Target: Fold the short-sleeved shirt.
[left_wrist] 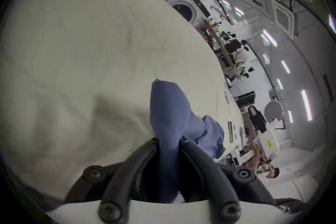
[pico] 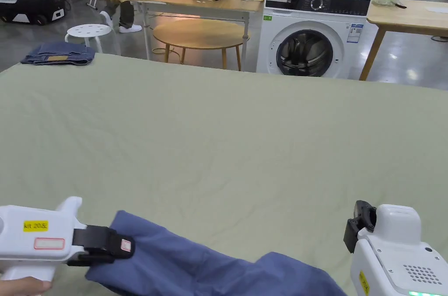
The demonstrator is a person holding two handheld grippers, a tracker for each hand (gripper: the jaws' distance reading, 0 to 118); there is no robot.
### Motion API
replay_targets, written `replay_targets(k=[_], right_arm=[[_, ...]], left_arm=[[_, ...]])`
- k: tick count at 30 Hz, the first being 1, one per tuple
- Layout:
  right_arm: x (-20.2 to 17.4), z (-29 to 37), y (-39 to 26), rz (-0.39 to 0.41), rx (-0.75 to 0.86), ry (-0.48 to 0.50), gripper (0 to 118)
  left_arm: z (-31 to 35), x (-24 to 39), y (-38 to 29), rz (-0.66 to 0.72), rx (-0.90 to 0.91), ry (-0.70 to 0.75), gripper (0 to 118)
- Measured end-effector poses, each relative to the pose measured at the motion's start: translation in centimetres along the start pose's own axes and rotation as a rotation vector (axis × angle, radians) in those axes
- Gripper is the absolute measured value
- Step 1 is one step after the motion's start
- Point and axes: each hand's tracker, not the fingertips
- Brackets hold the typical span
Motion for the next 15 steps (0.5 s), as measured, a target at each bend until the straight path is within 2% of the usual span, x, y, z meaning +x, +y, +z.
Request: replay_targets(k=[4,8,15], right_arm=[[-0.6,-0.1,0.1,0.002,0.004,0.013,0],[-1.1,-0.2,-0.1,-0.001,0.0,0.027,0],[-1.1,0.0,-0.4,0.007,-0.009,0.03,0]], left_arm=[[1.7,3.5,-0.4,-0.042,0.025,0.124,5],[0.6,5.7,-0.5,-0.06,0.002,0.121,5],[-3.4,12.1,-1.8,-0.2,-0.088,0.126,5]])
